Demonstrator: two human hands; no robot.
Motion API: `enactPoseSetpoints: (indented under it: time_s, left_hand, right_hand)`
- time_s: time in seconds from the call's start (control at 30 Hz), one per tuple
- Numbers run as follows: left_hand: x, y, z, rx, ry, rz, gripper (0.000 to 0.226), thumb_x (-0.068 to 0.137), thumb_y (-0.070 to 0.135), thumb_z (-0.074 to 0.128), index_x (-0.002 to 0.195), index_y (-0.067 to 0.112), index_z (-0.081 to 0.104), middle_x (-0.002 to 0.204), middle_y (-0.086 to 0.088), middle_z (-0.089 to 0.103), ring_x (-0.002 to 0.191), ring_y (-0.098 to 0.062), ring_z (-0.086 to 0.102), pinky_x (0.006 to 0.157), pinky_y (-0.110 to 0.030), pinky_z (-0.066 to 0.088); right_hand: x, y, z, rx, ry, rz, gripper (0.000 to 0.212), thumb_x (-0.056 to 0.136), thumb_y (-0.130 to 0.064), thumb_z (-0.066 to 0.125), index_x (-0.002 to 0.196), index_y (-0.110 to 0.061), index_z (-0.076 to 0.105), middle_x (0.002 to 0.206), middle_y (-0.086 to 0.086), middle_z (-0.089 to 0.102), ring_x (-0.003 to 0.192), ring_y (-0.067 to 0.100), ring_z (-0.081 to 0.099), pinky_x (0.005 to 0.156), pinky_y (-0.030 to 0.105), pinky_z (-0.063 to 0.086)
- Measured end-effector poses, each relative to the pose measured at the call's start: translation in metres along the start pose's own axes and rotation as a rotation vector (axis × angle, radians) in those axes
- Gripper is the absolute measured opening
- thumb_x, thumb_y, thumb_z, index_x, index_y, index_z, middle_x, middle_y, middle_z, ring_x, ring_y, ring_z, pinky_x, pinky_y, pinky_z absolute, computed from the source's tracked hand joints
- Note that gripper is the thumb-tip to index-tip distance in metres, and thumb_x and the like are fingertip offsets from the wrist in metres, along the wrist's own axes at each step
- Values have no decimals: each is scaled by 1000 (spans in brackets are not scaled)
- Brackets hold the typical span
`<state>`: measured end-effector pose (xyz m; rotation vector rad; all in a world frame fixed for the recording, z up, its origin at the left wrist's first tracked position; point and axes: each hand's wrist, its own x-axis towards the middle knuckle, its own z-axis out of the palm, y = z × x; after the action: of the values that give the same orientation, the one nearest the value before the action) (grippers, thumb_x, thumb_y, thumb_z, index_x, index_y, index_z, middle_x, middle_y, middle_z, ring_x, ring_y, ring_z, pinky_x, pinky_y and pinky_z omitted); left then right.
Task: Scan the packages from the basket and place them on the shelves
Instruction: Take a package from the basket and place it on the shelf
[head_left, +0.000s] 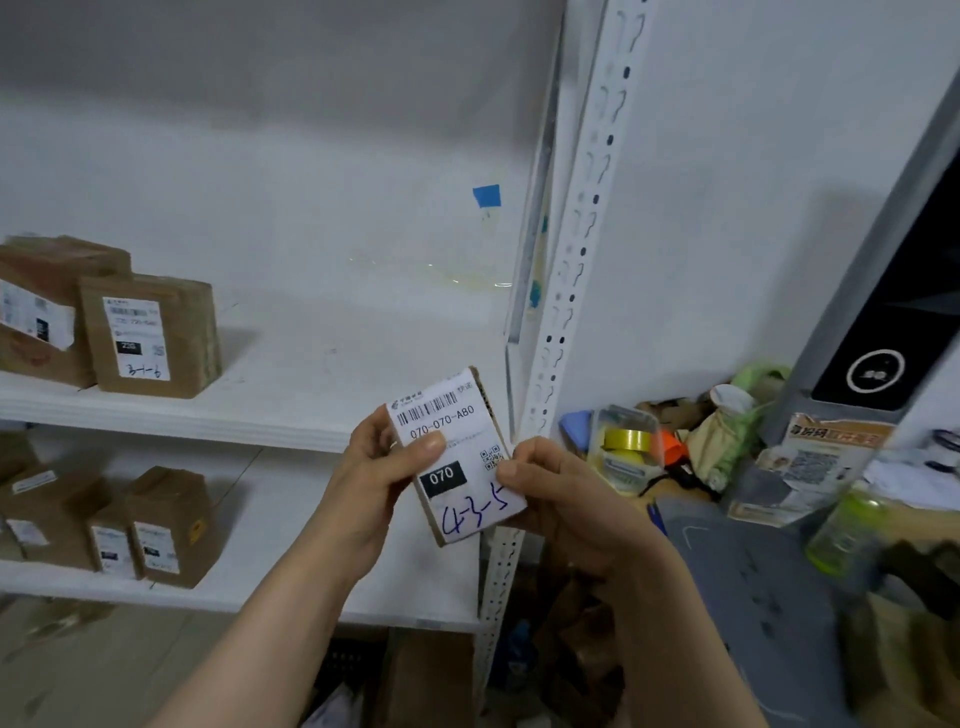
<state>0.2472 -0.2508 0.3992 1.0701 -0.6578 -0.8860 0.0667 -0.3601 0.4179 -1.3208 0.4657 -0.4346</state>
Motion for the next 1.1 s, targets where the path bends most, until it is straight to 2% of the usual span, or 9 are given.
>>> enactPoseSetpoints:
  time_s: [0.07,0.2,0.3,0.57,0.67,0.8,0.9,0.97,1.1]
  left_hand:
    - [7,-15,23,38,-65,-62,74,62,22,86,130,17,58,118,-7,73,105,-30,71,88,-44,58]
    - [22,-65,65,45,-63,-272,79,64,14,87,133,30,51,113,-3,75,93,-28,75,81,-52,61]
    - [30,-112,81,108,3,-385,80,68,6,86,133,27,44,114,-3,72,86,-25,76,72,-45,62]
    - [52,-184,107,326,-35,-471,85,64,3,91,124,28,36,124,-3,62,105,-30,67,77,-53,61]
    - [58,-200,110,339,-21,-480,89,63,3,92,125,30,33,130,-3,59,111,-29,64,81,-50,61]
    - [61,-219,116,370,-22,-523,88,66,2,90,123,32,29,134,-4,58,117,-30,62,77,-45,61]
    - [59,-230,120,396,-31,-560,85,69,1,88,122,29,28,132,-4,58,118,-31,61,65,-38,58]
    - [60,-238,121,423,-29,-576,85,69,2,88,123,28,28,131,-3,59,117,-30,61,71,-43,60]
    - [62,-250,124,473,-32,-610,88,67,6,90,127,27,30,129,-3,61,113,-30,64,87,-54,59]
  right_hand:
    - [-6,6,-19,22,35,13,37,78,-23,81,95,-10,51,113,20,71,109,38,70,91,45,58]
    - [-19,35,-64,-6,168,135,40,81,-29,79,107,-11,54,116,19,72,108,38,70,100,57,53]
    - [-28,59,-94,-81,316,243,41,87,-22,76,120,-7,56,107,12,76,99,29,75,89,46,60]
    - [-34,117,-163,-134,813,340,18,93,-20,70,110,-18,62,99,5,69,87,18,65,68,30,54]
    - [-35,138,-198,-231,1021,417,24,94,-18,67,117,-20,60,101,-3,57,92,18,57,78,36,49]
    - [-46,170,-231,-394,1080,596,44,91,-21,65,132,-15,49,113,9,60,103,31,62,90,50,56]
    - [-55,198,-244,-543,1143,729,52,92,-25,57,139,-10,41,135,20,51,122,40,52,102,48,47]
    - [-62,211,-250,-620,1178,781,54,94,-30,57,140,-8,38,144,21,41,132,42,43,108,49,38]
    - [-73,234,-267,-575,1112,844,62,89,-28,67,139,-10,36,137,19,48,127,40,49,107,56,42]
